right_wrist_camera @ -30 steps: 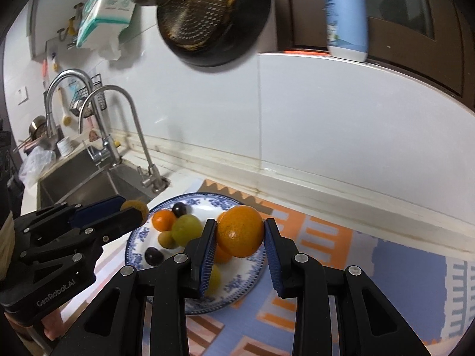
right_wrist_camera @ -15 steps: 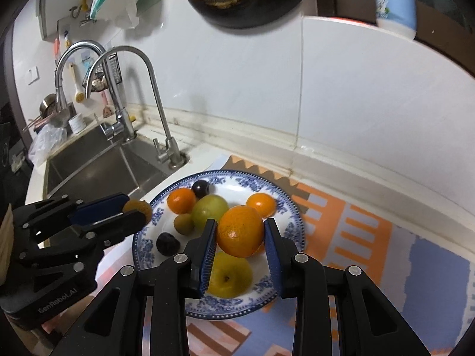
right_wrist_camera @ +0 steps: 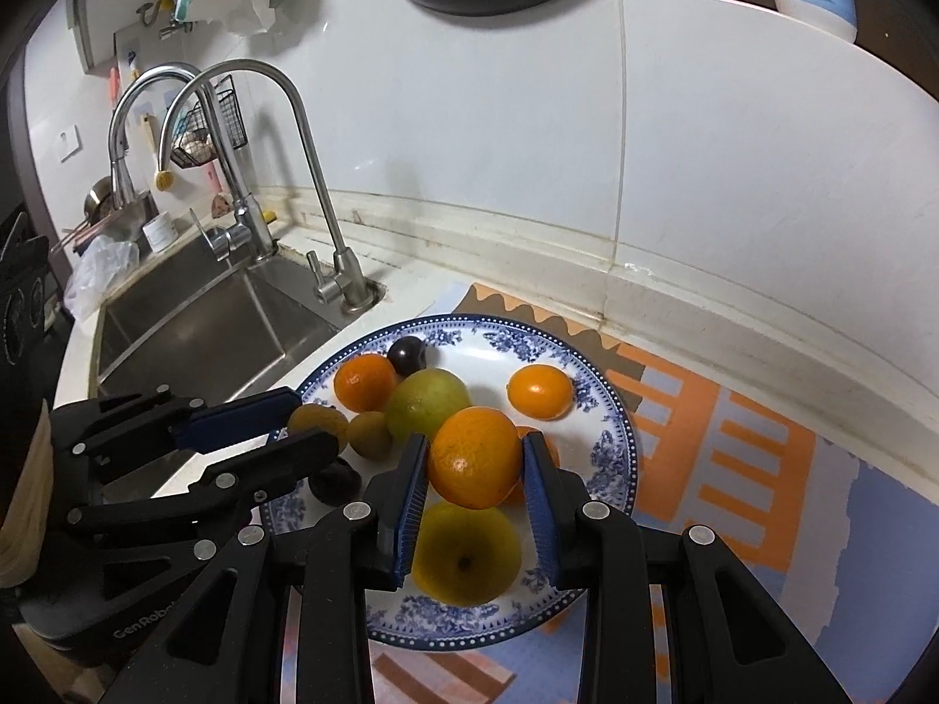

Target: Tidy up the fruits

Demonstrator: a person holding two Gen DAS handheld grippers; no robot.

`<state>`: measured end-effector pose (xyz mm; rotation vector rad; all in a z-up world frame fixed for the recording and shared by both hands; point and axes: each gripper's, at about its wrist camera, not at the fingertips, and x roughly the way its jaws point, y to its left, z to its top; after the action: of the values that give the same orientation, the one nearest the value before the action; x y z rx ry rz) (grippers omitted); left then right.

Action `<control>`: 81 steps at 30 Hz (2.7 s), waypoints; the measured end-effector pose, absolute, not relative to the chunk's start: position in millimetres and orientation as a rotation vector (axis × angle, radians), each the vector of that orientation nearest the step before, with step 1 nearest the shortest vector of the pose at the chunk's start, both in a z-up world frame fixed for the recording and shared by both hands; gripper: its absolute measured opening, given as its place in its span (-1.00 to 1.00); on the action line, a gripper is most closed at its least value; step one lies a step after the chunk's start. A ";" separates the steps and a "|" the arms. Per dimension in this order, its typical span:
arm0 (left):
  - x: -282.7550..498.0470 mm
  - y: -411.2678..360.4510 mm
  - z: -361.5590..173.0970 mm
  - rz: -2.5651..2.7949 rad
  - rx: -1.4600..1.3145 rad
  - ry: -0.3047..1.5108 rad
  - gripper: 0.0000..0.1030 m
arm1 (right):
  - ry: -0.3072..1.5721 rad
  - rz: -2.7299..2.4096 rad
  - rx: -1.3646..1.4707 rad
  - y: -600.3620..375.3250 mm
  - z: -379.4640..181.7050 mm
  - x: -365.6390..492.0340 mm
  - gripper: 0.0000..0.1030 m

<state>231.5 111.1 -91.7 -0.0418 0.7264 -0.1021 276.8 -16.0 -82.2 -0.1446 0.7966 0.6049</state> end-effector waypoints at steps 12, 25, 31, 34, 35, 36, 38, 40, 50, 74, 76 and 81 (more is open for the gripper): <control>221.5 117.7 -80.9 -0.050 -0.051 0.711 -0.26 | 0.776 0.600 -0.131 -17.8 -76.6 274.8 -0.33; 191.3 104.6 -47.9 -0.041 -0.056 0.666 0.04 | 0.723 0.496 -0.121 -41.5 -43.6 235.8 -0.06; 165.5 87.0 -30.8 -0.058 -0.042 0.644 0.34 | 0.684 0.408 -0.094 -65.7 -22.0 200.6 0.22; 152.0 78.7 -21.7 -0.051 -0.018 0.622 0.51 | 0.675 0.363 -0.075 -78.2 -14.3 182.7 0.35; 146.8 75.7 -18.7 -0.049 -0.009 0.613 0.61 | 0.671 0.343 -0.069 -83.0 -12.2 176.3 0.37; 143.1 73.6 -16.5 -0.049 -0.003 0.607 0.68 | 0.668 0.327 -0.063 -87.0 -10.5 170.3 0.41; 133.3 67.2 -11.9 -0.054 0.016 0.591 0.72 | 0.662 0.295 -0.051 -95.9 -6.8 156.5 0.46; 122.7 60.0 -8.2 -0.057 0.033 0.579 0.82 | 0.656 0.264 -0.042 -104.3 -4.2 143.3 0.50; 71.4 29.6 6.5 -0.122 0.081 0.554 0.99 | 0.633 0.159 -0.012 -135.3 11.7 71.5 0.55; 15.6 21.7 27.5 -0.151 0.108 0.511 1.00 | 0.619 0.084 0.028 -154.6 18.1 -1.2 0.56; 14.0 21.6 28.0 -0.152 0.108 0.508 1.00 | 0.617 0.082 0.027 -153.3 18.7 -2.7 0.56; 12.5 20.1 27.6 -0.164 0.110 0.506 1.00 | 0.615 0.077 0.024 -152.4 19.3 -6.1 0.56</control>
<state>12.5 20.1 27.6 0.1101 0.5064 -0.1637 -6.1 -152.4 19.3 0.0244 0.6154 0.0773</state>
